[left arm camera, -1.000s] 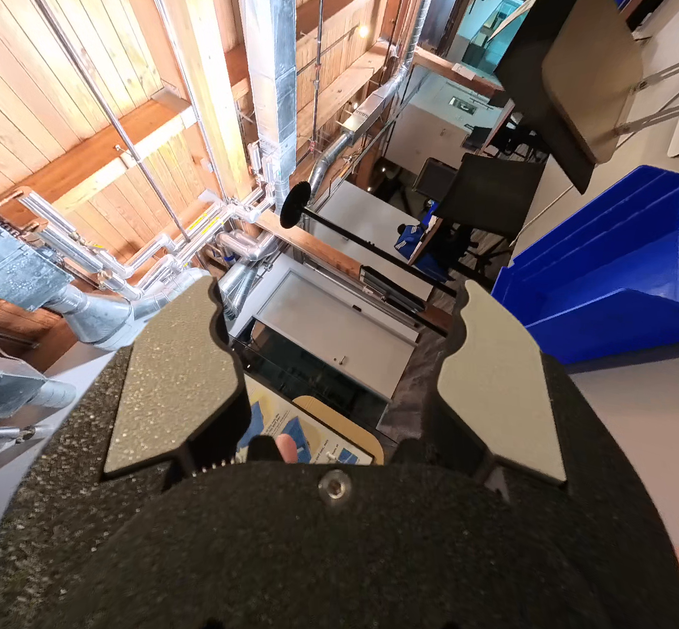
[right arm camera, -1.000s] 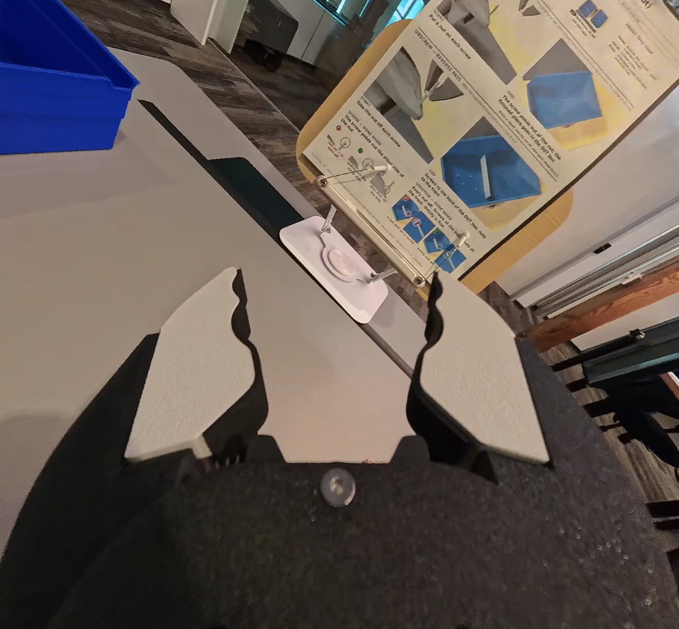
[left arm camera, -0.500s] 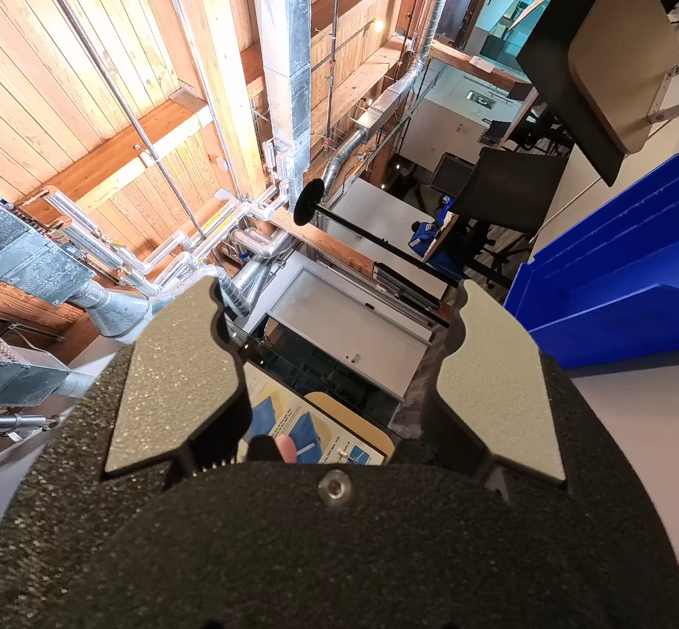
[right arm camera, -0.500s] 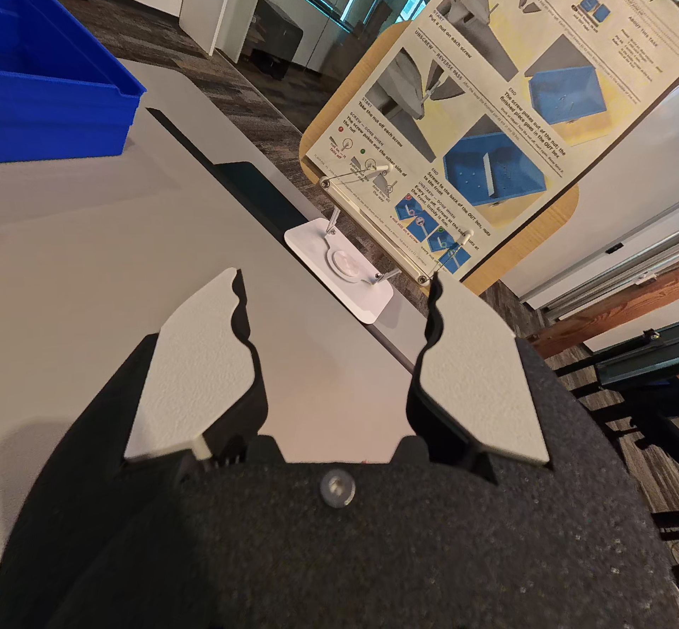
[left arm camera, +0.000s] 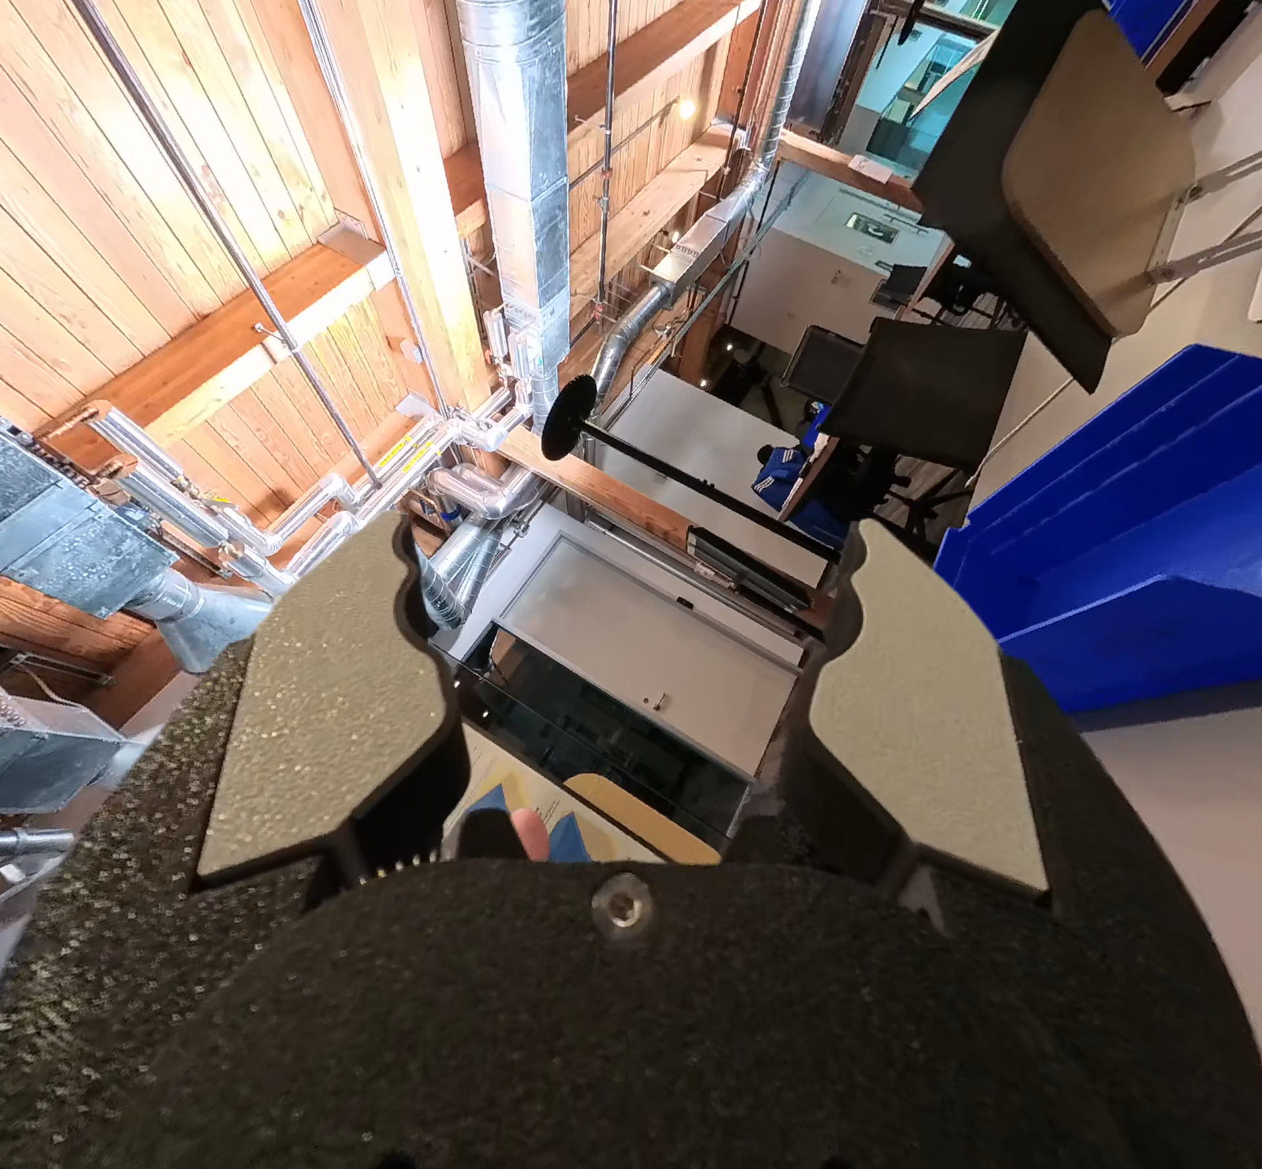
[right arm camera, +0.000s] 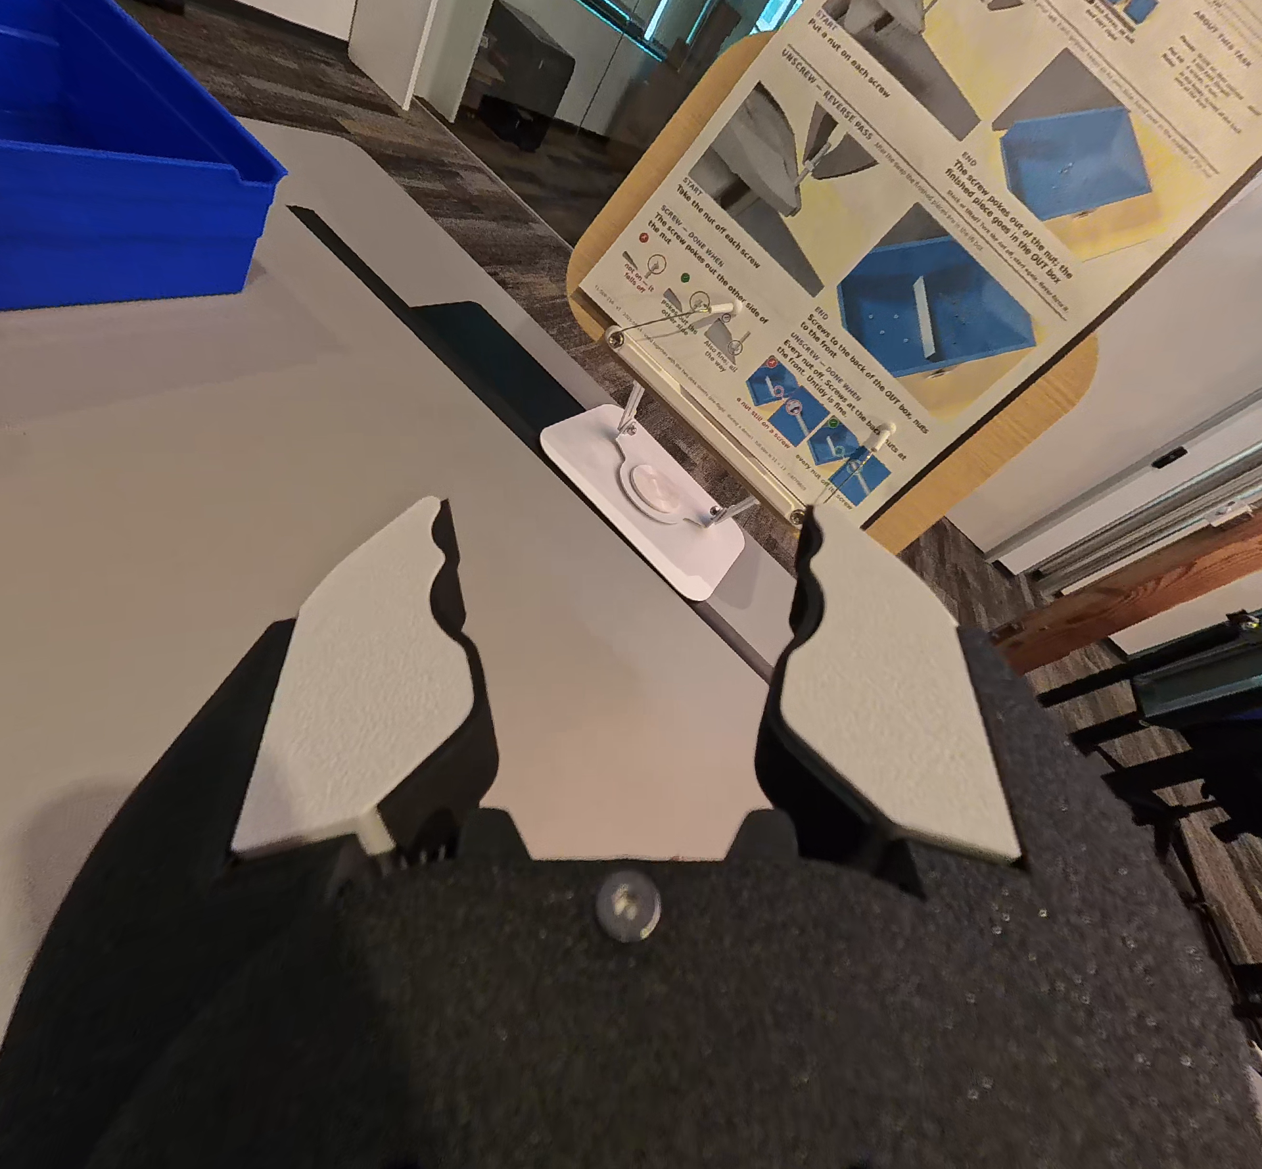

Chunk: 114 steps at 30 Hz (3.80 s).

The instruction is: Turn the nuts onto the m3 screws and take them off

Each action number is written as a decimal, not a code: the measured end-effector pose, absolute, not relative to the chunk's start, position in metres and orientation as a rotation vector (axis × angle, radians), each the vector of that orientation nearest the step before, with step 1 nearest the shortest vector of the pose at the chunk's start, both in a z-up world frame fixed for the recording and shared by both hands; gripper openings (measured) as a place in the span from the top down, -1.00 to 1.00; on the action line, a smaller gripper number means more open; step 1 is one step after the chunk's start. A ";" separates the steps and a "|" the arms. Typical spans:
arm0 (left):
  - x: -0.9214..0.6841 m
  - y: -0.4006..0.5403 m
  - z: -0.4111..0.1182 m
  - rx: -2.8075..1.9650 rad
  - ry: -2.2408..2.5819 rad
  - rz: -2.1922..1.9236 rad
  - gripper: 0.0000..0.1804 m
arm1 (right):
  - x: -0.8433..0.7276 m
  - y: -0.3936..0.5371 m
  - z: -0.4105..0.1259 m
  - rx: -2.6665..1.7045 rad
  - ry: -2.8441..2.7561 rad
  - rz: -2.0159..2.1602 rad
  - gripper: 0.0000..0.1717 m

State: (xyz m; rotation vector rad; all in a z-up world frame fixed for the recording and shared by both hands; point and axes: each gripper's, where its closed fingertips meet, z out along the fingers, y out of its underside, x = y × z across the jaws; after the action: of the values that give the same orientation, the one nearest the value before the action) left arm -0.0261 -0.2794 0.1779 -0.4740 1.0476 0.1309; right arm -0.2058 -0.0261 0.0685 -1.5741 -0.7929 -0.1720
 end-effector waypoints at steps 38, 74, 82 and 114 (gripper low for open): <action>-0.503 -0.029 0.102 -1.678 0.276 0.148 0.00 | -0.074 0.029 -0.016 -1.757 -0.409 0.280 0.02; -0.629 -0.042 -0.108 -2.406 1.552 0.003 0.64 | -0.098 0.002 -0.023 -1.586 -0.452 0.668 0.30; -0.634 -0.041 -0.128 -2.391 1.689 0.053 0.70 | -0.097 0.003 -0.024 -1.585 -0.434 0.698 0.29; -0.627 -0.041 -0.146 -2.489 1.731 -0.012 0.92 | -0.104 -0.001 -0.020 -1.578 -0.470 0.721 0.29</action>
State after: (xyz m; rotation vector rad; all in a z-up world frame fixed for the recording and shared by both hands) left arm -0.6273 -0.0412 -0.1463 -2.4887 1.7315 -0.0120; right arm -0.1043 -0.0013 -0.0199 -1.5776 -0.4699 0.7206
